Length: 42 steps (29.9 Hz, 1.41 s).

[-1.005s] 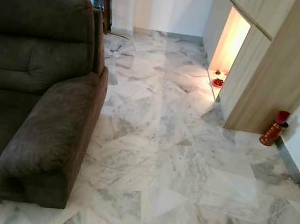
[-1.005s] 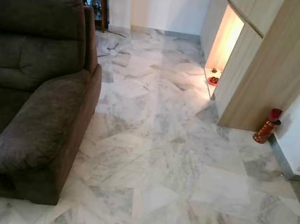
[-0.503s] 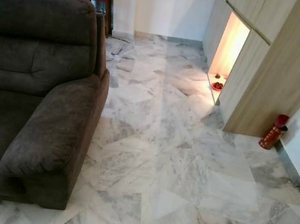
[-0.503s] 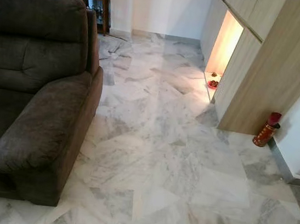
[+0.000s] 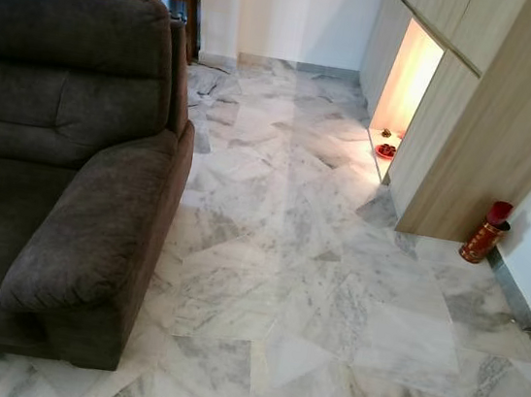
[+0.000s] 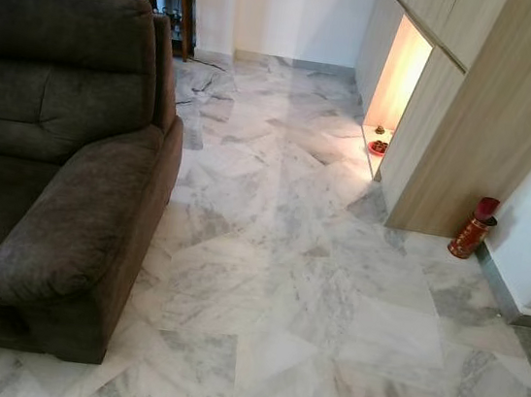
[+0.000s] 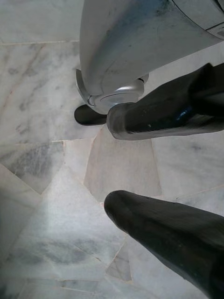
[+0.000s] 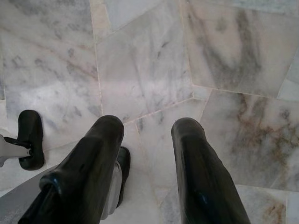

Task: Move the pillow to the sofa from floor

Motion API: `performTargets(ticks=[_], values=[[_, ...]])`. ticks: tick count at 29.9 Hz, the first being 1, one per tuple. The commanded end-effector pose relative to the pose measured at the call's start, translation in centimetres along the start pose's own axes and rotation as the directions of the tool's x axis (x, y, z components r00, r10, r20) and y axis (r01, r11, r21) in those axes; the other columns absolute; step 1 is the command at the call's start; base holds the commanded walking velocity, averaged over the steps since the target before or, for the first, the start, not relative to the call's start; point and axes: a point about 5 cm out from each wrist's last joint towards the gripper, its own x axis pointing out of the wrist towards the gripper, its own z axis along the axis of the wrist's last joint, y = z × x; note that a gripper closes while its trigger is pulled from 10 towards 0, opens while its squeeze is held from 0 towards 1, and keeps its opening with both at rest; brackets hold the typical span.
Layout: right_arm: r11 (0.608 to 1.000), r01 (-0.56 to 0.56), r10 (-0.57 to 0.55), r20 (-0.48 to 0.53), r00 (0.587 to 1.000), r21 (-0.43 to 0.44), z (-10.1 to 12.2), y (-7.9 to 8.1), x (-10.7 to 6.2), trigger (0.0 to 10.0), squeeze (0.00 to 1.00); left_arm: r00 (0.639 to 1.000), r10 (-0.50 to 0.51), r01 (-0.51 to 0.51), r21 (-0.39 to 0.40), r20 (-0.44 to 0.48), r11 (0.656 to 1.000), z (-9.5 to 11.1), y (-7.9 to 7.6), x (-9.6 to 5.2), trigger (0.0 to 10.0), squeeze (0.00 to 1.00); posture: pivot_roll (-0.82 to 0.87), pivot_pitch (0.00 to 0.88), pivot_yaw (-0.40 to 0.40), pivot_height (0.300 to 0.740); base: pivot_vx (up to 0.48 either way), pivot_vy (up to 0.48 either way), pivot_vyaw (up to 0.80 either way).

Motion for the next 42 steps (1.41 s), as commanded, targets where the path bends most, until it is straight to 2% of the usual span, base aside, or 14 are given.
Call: performTargets(ticks=[1, 24, 26, 27, 34, 42], values=[[0.966, -0.017, 0.026, -0.03, 0.999, 0.257, 1.8, 2.3, 0.9, 10.0, 0.0, 0.993, -0.086, 0.104, 0.255, -0.079, 0.961, 2.9, -1.6, 1.4, 10.0, 0.0, -0.03, 0.01, 0.043, 0.74, 0.0, 0.0, 0.0], [0.966, -0.017, 0.026, -0.03, 0.999, 0.257, 1.8, 2.3, 0.9, 10.0, 0.0, 0.993, -0.086, 0.104, 0.255, -0.079, 0.961, 2.9, -1.6, 1.4, 10.0, 0.0, -0.03, 0.01, 0.043, 0.74, 0.0, 0.0, 0.0], [0.948, -0.001, -0.008, 0.026, 1.0, 0.319, 2.8, 1.8, 1.1, 10.0, 0.0, 0.995, -0.098, 0.095, 0.215, 0.003, 0.972, 4.9, -1.9, 1.7, 10.0, 0.0, -0.03, 0.044, 0.048, 0.74, 0.0, 0.0, 0.0], [0.946, 0.001, -0.012, 0.031, 0.999, 0.324, 2.9, 1.7, 1.1, 10.0, 0.0, 0.995, -0.1, 0.095, 0.21, 0.012, 0.973, 5.1, -1.9, 1.8, 10.0, 0.0, -0.03, 0.044, 0.048, 0.74, 0.0, 0.0, 0.0], [0.947, 0.004, -0.017, 0.036, 0.999, 0.321, 3.1, 1.6, 1.1, 10.0, 0.0, 0.995, -0.097, 0.091, 0.212, 0.019, 0.973, 5.1, -1.9, 1.7, 10.0, 0.0, -0.03, 0.049, 0.044, 0.74, 0.0, 0.0, 0.0], [0.946, 0.005, -0.017, 0.035, 0.999, 0.325, 3.2, 1.5, 1.2, 10.0, 0.0, 0.995, -0.101, 0.102, 0.221, -0.015, 0.97, 4.4, -2.4, 1.7, 10.0, 0.0, -0.03, 0.046, 0.029, 0.74, 0.0, 0.0, 0.0]])
